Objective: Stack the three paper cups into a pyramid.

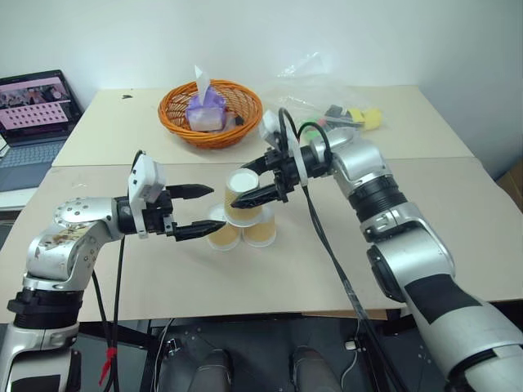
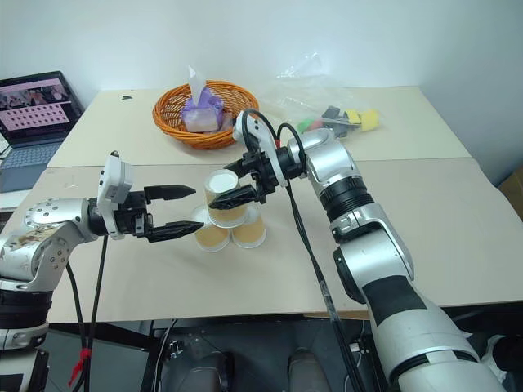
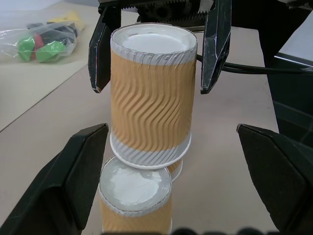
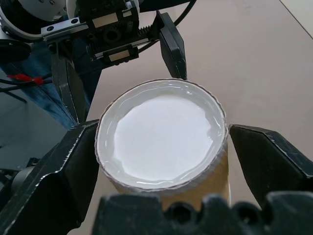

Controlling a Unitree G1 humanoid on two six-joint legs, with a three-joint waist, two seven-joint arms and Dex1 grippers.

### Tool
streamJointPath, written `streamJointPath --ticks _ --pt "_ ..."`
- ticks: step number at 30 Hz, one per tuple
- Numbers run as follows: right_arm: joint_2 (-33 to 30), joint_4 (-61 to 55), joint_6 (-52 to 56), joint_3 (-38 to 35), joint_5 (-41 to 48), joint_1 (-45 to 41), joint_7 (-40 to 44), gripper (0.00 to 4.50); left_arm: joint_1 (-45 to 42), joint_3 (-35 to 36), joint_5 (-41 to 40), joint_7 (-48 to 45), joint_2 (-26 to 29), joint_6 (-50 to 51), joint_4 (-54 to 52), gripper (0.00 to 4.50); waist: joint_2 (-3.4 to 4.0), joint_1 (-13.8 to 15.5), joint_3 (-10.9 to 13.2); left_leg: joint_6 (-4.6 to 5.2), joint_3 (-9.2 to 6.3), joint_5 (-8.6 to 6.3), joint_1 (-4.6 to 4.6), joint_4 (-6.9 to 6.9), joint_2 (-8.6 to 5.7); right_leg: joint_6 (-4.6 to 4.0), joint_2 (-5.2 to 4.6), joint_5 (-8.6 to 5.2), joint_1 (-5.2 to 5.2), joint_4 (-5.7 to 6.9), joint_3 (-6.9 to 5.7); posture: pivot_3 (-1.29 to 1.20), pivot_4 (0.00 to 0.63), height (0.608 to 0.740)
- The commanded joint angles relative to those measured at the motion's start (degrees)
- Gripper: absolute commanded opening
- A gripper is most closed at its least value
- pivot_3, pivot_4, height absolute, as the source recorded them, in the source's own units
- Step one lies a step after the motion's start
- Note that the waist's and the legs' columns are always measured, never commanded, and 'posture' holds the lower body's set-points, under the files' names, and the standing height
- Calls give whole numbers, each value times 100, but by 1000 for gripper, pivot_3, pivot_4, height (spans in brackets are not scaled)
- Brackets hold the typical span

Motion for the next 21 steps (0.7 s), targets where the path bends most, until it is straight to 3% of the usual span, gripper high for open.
streamJointPath --ticks 1,13,17,21 --pt "-16 -103 -120 -244 88 -215 21 4476 13 134 -84 5 65 -2 -201 4500 0 -1 0 0 0 0 0 0 0 0 0 0 0 0 0 0 150 740" --pt "-400 -1505 930 -609 665 -373 134 4476 -77 134 -62 -9 17 -34 -62 4500 1 0 0 -1 0 0 -1 -4 0 0 0 0 -2 0 0 0 150 740" --pt "-614 -1847 1492 -1291 982 -380 -658 4476 -57 254 -123 257 -115 31 -90 4500 1 15 0 -1 -1 1 -1 -3 0 0 0 0 -2 0 0 0 150 740" --pt "-1220 -1974 1351 -2104 632 121 -2374 4476 154 888 -300 1215 -419 259 -203 4500 -3 120 0 -2 -2 1 -3 -3 -5 0 -8 0 0 -2 -1 0 150 740"
